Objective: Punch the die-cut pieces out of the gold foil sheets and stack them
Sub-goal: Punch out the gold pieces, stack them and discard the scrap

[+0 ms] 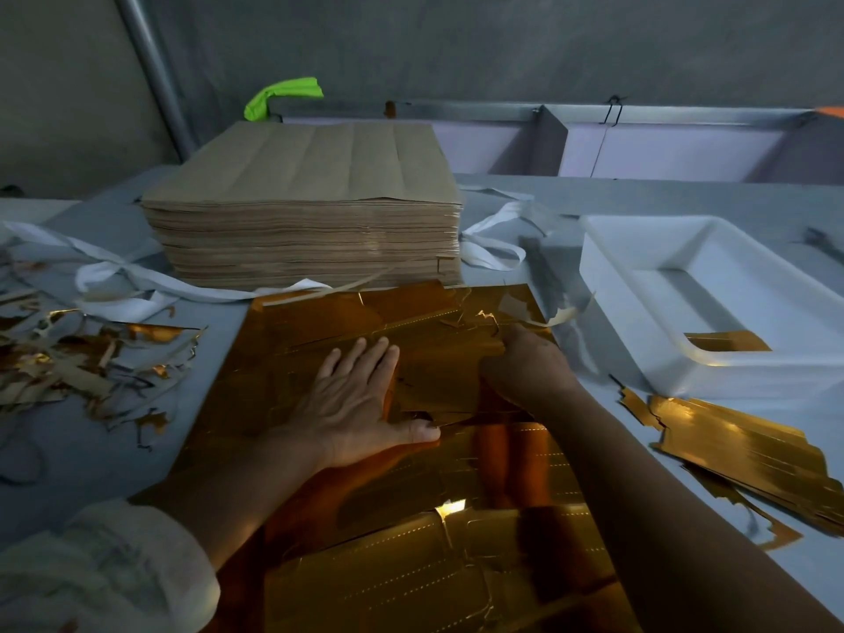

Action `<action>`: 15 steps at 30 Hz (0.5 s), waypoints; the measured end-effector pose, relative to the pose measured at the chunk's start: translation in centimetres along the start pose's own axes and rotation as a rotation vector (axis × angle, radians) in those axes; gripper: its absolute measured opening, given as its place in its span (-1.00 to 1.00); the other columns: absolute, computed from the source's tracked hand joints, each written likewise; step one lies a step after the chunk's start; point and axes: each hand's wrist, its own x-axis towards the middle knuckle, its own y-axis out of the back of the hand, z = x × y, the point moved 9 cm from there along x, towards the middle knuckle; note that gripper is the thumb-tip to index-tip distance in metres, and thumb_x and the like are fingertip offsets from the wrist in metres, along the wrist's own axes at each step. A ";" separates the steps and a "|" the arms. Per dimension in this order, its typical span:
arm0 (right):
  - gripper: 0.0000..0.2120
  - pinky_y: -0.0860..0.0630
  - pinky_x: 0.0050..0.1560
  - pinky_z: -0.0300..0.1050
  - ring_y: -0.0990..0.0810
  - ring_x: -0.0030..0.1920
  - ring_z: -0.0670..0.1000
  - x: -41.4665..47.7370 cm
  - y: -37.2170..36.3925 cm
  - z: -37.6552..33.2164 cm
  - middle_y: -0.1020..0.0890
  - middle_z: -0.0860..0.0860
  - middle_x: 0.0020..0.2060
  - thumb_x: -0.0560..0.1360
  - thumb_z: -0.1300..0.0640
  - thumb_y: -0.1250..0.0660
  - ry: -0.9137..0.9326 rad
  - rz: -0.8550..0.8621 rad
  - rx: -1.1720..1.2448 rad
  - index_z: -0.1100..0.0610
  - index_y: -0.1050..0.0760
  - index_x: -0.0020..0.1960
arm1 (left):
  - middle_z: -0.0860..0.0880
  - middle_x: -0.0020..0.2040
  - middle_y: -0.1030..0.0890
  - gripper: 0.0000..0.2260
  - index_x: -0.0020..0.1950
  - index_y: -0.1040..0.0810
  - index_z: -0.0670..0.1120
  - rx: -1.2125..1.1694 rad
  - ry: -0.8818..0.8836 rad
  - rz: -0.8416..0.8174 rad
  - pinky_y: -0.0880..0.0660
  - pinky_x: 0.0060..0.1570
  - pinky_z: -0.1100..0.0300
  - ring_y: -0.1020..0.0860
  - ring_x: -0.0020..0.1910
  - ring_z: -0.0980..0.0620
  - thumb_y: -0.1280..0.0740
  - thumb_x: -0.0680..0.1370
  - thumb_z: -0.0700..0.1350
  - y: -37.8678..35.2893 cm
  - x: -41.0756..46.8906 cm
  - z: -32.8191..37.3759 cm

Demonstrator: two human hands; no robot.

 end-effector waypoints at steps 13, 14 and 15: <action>-0.78 -0.50 -0.21 -0.07 -0.55 -0.12 0.11 0.1 -1.3 3.0 -0.62 0.20 0.06 0.53 0.16 -0.37 -0.240 -0.170 0.609 0.18 -0.49 0.15 | 0.05 0.59 0.30 0.20 0.57 0.31 0.02 0.011 0.000 -0.005 0.30 0.49 0.02 0.31 0.55 0.04 0.20 0.13 0.73 0.1 -0.1 0.1; -0.77 -0.42 -0.30 -0.11 -0.51 -0.17 0.08 0.1 -1.6 3.2 -0.61 0.20 0.07 0.52 0.15 -0.38 -0.260 -0.199 0.598 0.17 -0.48 0.16 | 0.05 0.59 0.30 0.20 0.57 0.31 0.02 0.009 -0.001 -0.007 0.30 0.49 0.02 0.31 0.55 0.04 0.20 0.13 0.73 0.1 -0.1 0.1; -0.75 -0.37 -0.35 -0.14 -0.48 -0.19 0.06 0.1 -1.8 3.4 -0.60 0.19 0.08 0.51 0.15 -0.39 -0.271 -0.223 0.582 0.15 -0.47 0.16 | 0.05 0.59 0.30 0.20 0.58 0.31 0.02 0.008 -0.002 -0.009 0.30 0.49 0.02 0.31 0.55 0.04 0.20 0.13 0.73 0.2 -0.1 0.1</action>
